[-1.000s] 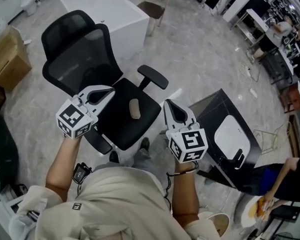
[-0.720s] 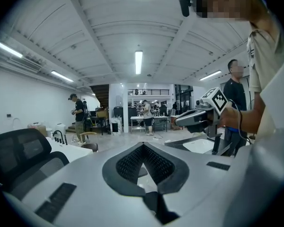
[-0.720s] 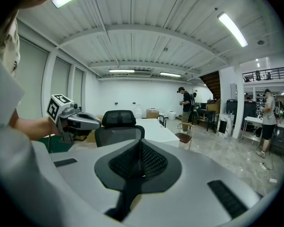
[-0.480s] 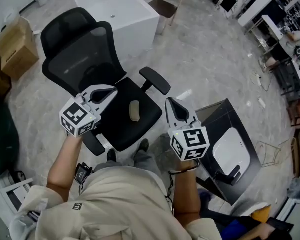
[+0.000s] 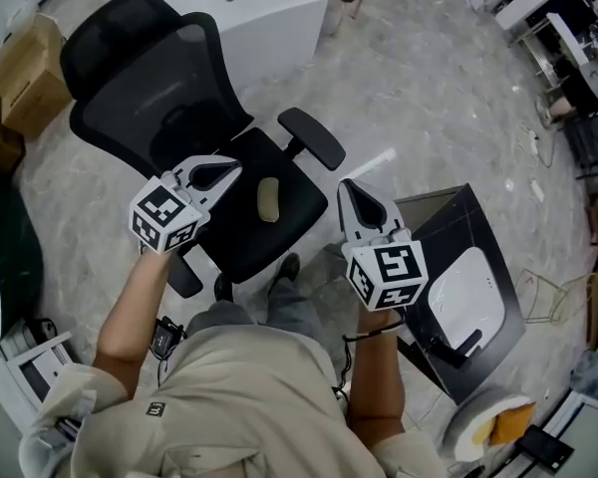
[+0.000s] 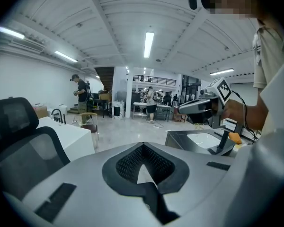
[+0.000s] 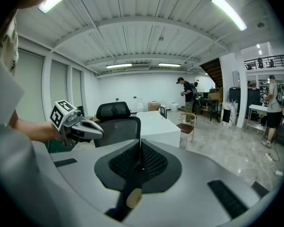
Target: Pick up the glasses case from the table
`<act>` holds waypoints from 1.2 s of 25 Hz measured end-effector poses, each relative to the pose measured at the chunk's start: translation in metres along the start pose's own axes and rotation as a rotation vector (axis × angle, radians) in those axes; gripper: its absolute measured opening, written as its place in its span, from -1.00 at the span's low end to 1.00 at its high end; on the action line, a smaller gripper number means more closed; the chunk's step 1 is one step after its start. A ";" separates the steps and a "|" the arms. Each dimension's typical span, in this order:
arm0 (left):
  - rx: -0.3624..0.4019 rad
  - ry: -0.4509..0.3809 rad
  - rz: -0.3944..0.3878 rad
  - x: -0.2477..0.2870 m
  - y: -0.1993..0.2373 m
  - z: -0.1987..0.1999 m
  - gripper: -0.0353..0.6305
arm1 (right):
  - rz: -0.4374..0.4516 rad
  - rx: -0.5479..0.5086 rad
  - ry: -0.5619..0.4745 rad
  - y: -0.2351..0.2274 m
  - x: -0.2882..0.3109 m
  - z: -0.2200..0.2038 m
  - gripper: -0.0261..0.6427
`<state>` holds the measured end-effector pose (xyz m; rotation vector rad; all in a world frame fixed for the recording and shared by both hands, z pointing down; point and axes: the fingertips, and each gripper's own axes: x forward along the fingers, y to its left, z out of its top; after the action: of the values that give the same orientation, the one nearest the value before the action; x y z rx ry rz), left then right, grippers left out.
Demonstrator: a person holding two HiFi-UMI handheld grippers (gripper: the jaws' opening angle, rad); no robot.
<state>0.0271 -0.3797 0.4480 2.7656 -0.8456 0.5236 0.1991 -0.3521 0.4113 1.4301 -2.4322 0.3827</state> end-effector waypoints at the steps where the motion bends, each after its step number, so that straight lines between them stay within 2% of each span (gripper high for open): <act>1: -0.010 0.012 -0.002 0.007 0.002 -0.006 -0.85 | 0.001 0.005 0.006 -0.004 0.003 -0.004 -0.85; 13: -0.126 0.164 -0.019 0.093 0.033 -0.099 -0.85 | -0.007 0.060 0.085 -0.049 0.037 -0.056 -0.85; 26: -0.293 0.353 -0.028 0.157 0.049 -0.236 -0.83 | 0.000 0.109 0.161 -0.070 0.068 -0.119 -0.85; 30: -0.337 0.399 -0.024 0.175 0.048 -0.276 -0.69 | 0.001 0.122 0.189 -0.075 0.072 -0.141 -0.85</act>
<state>0.0592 -0.4262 0.7738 2.2584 -0.7255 0.8098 0.2479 -0.3929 0.5744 1.3722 -2.2927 0.6457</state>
